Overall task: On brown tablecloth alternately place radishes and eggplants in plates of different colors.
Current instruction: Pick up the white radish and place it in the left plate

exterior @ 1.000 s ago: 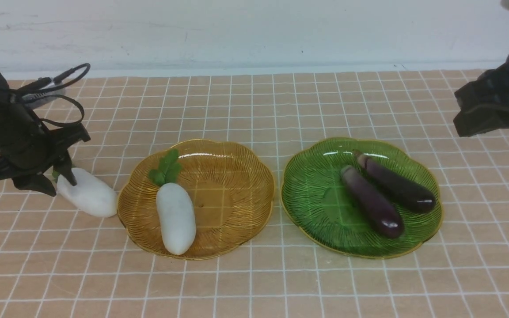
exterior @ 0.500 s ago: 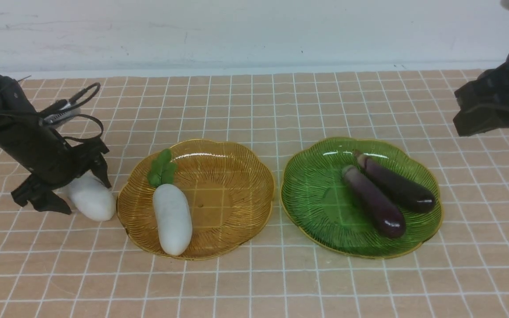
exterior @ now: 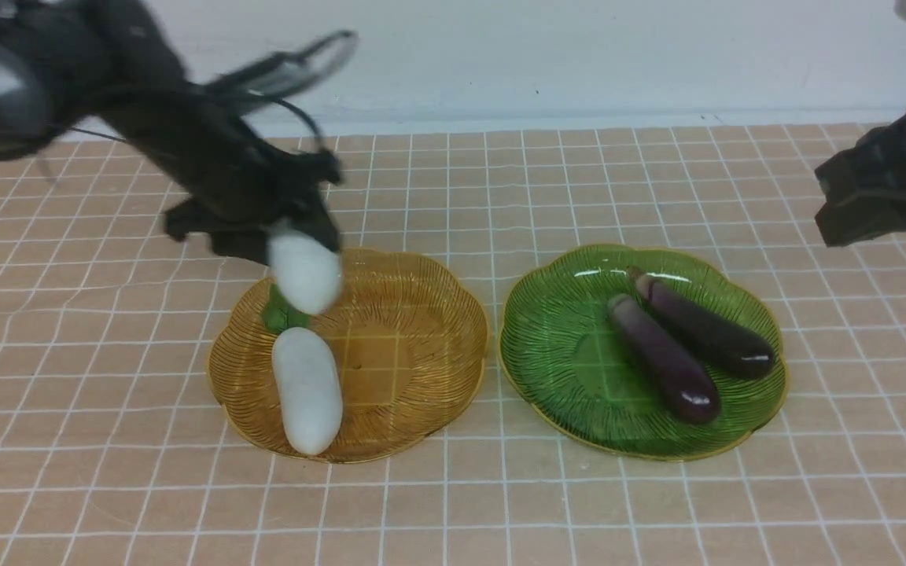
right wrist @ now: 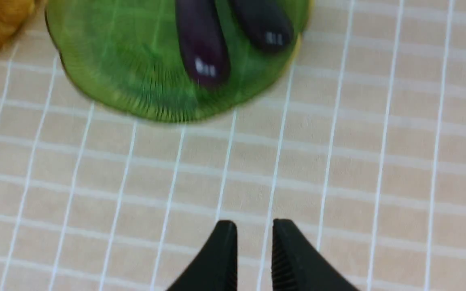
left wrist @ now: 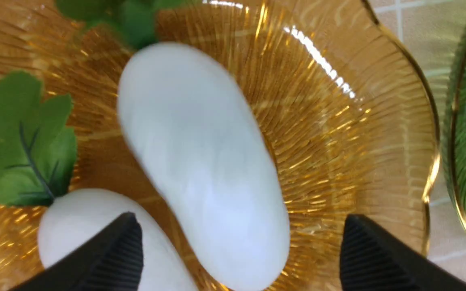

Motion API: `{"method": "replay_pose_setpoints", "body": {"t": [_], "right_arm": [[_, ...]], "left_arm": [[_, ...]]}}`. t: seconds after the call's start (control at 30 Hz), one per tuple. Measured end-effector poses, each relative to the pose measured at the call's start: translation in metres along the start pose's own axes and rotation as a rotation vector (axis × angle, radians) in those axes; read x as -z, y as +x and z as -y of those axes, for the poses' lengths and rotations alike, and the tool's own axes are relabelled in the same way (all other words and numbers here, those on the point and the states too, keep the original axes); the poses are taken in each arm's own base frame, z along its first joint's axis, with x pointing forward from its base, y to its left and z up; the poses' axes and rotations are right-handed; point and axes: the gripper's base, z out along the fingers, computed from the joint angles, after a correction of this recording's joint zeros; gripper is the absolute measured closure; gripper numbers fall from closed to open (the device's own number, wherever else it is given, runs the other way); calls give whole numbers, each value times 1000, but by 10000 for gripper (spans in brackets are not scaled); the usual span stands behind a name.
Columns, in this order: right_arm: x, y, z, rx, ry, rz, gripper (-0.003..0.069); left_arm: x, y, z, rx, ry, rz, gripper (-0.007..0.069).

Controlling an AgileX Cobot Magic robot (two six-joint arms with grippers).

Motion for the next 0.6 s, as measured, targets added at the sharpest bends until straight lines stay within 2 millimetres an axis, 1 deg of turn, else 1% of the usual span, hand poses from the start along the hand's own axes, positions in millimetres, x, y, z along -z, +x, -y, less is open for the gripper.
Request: {"method": "replay_pose_setpoints", "body": {"t": [0.07, 0.1, 0.13, 0.23, 0.27, 0.33, 0.43, 0.47, 0.5, 0.6], "right_arm": [[10, 29, 1, -14, -36, 152, 541], [16, 39, 2, -16, -48, 225, 541], [16, 46, 2, -17, -56, 286, 543], [15, 69, 6, -19, -74, 483, 556], [5, 78, 8, -18, -80, 601, 571], [0, 94, 11, 0, -86, 805, 610], [-6, 104, 14, 18, -85, 996, 653], [-7, 105, 15, 21, -84, 1019, 659], [-8, 106, 15, 22, -83, 1043, 664], [-10, 107, 16, 22, -83, 1079, 672]], "left_arm": [[4, -2, 1, -22, 0, 1, 28], [6, -3, 2, -26, 1, 3, 31], [7, -4, 2, -28, 2, 6, 36], [14, -7, 4, -38, 6, 19, 80], [17, -9, 5, -44, 8, 28, 102], [21, -12, 6, -54, 11, 42, 148], [24, -13, 7, -66, 13, 50, 233], [25, -14, 8, -75, 12, 51, 271], [25, -13, 8, -84, 12, 47, 331], [26, -13, 8, -97, 11, 42, 435]]}}
